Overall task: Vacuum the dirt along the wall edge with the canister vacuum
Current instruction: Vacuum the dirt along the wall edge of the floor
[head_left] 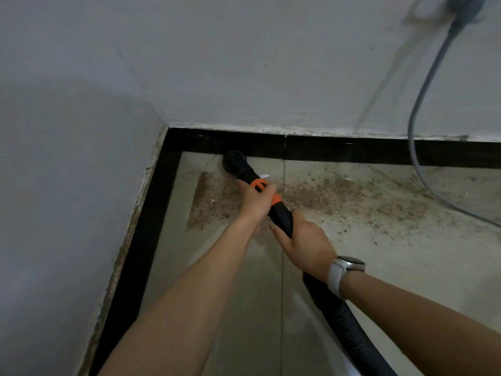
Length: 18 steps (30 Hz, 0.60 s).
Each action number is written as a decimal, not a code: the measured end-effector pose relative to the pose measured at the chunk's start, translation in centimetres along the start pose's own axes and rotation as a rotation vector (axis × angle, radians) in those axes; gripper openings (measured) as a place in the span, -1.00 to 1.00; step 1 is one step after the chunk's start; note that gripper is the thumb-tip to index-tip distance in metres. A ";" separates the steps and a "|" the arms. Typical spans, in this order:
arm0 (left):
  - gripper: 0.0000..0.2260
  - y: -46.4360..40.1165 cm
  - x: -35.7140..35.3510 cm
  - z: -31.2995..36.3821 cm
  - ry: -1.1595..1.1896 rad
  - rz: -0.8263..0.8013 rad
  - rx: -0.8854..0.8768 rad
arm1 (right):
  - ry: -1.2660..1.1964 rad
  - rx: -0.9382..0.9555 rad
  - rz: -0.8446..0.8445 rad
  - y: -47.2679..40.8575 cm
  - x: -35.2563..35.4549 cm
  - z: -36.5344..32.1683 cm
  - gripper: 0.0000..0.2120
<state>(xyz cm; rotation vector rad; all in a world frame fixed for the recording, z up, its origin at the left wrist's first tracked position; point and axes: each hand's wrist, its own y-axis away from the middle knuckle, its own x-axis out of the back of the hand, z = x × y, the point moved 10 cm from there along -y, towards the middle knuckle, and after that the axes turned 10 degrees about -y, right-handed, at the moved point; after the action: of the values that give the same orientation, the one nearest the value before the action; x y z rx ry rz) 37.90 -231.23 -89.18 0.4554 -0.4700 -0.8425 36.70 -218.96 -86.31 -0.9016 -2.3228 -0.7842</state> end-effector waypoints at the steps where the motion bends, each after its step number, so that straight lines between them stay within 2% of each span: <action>1: -0.34 -0.4 1.4 0.3 -0.018 0.038 -0.006 | -0.045 0.008 -0.019 -0.6 -0.7 -0.9 -0.69; 7: -0.21 -2.7 8.9 1.3 -0.115 0.210 -0.042 | -0.199 0.041 -0.095 -3.9 -4.6 -5.7 -0.71; 18: -0.21 -3.8 9.4 0.7 -0.196 0.157 0.005 | -0.331 -0.023 -0.190 -4.7 -6.1 -6.4 -0.70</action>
<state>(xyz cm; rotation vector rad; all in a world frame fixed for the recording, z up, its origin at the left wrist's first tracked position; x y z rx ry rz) 40.67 -240.99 -88.71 0.3364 -0.6800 -0.7372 38.83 -228.73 -87.29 -0.8852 -2.7254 -0.7885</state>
